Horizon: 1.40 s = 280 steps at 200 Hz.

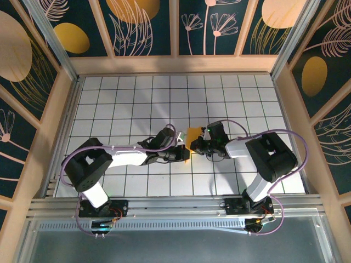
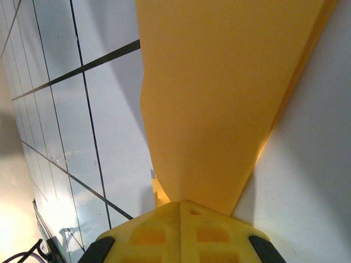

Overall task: Fold a paper plane with a square sheet of paper (fold left side to right side)
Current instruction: Fold the wing for the fifth time at the center of the table.

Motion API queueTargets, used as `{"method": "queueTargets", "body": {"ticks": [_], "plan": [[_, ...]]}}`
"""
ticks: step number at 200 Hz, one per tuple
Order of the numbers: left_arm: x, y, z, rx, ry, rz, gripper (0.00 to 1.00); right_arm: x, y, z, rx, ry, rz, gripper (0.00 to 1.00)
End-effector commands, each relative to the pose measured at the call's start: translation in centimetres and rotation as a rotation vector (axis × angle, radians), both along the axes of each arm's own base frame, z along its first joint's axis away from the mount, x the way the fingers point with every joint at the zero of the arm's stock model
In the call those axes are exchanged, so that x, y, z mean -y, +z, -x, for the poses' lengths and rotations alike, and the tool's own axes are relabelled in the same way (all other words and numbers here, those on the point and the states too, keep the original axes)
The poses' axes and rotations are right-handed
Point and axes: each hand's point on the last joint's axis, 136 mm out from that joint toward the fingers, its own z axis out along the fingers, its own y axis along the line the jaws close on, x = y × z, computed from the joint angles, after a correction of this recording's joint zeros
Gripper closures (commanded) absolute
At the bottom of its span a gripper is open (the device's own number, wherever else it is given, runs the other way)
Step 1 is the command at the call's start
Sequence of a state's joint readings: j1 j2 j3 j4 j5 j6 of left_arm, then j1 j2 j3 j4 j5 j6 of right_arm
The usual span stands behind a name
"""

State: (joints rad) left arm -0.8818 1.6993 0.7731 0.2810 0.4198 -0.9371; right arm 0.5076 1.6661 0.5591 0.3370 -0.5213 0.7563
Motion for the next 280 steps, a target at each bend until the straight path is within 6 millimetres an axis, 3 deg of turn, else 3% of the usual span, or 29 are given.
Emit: {"method": "queueTargets", "body": {"ticks": [1,103,280], "plan": [[0.2,-1.0,0.0,-0.042,-0.001,0.022,0.96,2.8,-4.9,3.2,-0.141,-0.007,0.159,1.00],[0.6,-2.7,0.0,-0.082,-0.018,0.037,0.98,3.1,-5.2,3.3,-0.145,-0.002,0.185,1.00],[-0.8,-5.3,1.0,-0.124,-0.009,-0.018,0.98,3.5,-5.7,3.2,-0.150,0.003,0.222,1.00]]}}
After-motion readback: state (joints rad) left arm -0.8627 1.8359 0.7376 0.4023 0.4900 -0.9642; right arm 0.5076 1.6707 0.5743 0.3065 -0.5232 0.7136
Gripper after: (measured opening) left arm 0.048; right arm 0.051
